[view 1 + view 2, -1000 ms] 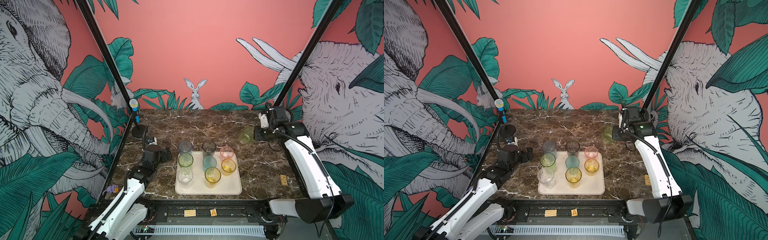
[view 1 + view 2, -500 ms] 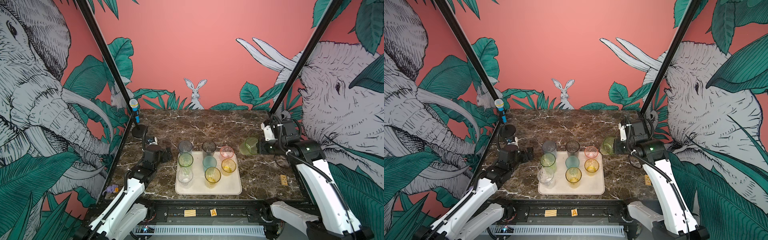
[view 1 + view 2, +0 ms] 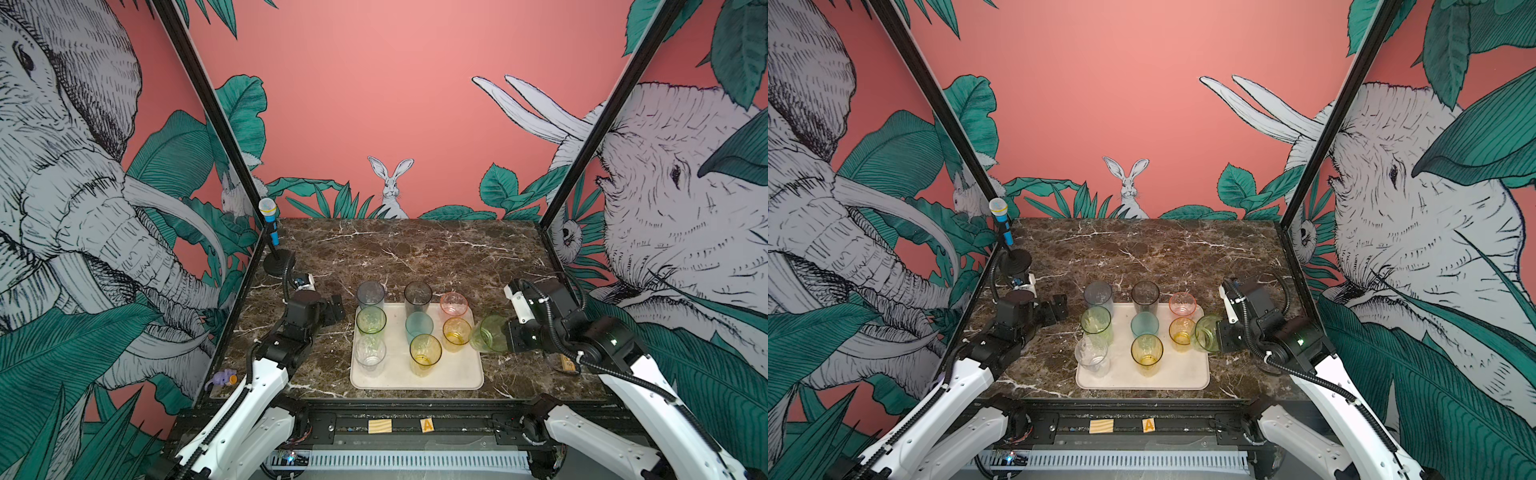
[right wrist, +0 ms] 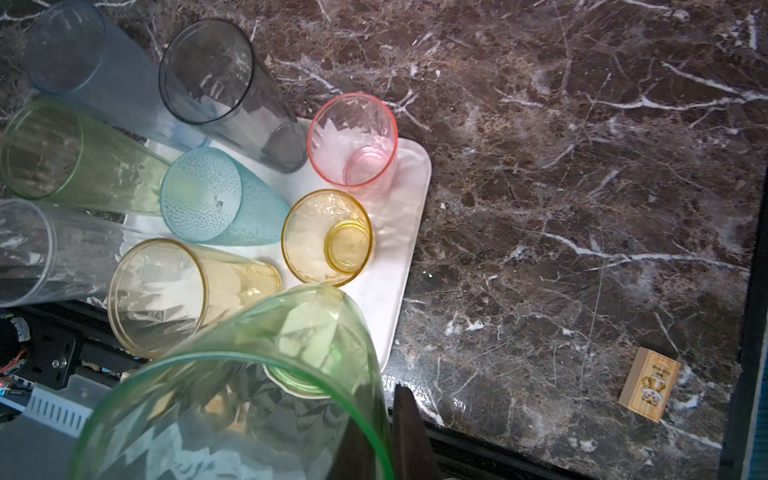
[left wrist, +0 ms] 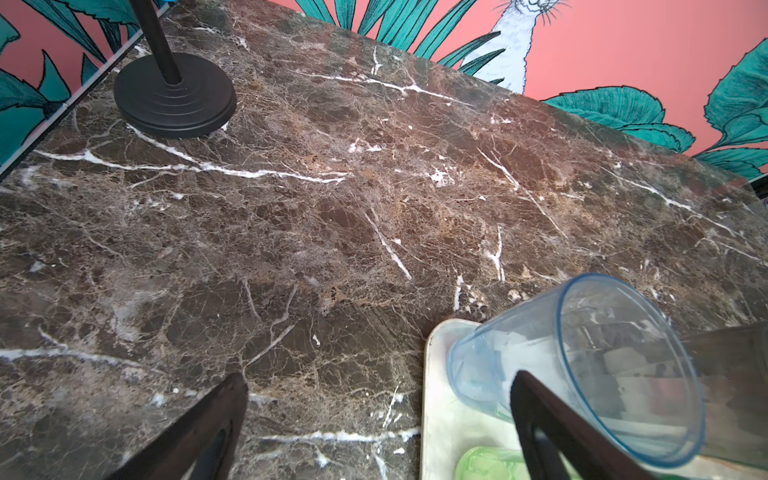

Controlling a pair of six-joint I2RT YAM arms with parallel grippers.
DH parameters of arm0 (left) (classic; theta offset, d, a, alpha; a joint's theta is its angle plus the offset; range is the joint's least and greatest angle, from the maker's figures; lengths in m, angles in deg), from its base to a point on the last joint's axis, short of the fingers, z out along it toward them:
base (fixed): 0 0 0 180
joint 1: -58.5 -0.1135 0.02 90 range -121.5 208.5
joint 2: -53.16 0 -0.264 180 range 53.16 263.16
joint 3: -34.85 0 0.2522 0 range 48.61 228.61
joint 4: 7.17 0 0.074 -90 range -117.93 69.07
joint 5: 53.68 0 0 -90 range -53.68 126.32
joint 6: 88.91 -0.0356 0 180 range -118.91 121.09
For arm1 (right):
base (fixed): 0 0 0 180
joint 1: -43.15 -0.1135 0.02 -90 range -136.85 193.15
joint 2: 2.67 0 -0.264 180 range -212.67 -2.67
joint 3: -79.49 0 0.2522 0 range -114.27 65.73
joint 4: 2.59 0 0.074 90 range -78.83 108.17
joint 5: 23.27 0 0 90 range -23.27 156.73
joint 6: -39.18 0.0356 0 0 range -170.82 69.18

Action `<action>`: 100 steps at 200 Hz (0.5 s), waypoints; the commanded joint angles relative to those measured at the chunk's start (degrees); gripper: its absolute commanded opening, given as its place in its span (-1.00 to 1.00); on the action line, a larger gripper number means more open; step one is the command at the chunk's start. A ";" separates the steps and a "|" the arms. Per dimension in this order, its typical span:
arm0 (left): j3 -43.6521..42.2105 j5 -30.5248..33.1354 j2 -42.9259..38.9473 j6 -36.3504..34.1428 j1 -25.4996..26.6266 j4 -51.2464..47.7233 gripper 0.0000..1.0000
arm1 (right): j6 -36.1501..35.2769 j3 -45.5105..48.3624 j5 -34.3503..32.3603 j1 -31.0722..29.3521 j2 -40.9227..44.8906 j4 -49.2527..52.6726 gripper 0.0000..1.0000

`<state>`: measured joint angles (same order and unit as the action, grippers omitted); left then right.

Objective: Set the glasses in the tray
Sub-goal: 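Lift the green tumbler with the right gripper and carry it toward the tray, then lower the green tumbler onto the tray corner nearest the robot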

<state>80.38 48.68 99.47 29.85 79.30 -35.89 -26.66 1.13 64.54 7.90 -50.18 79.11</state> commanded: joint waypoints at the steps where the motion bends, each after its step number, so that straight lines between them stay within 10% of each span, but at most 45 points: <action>1: 0.16 -0.74 0.66 1.08 -0.15 -0.11 0.99 | 3.96 2.04 -3.39 -3.35 2.03 -1.69 -1.00; 100: -1.22 0.65 1.31 1.04 -0.15 1.18 0.99 | 14.47 18.94 -7.24 -18.44 1.91 -13.32 -1.00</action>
<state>80.27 48.15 100.74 30.48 79.30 -35.74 -16.85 17.07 58.96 -8.42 -48.34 70.66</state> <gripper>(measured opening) 0.995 0.075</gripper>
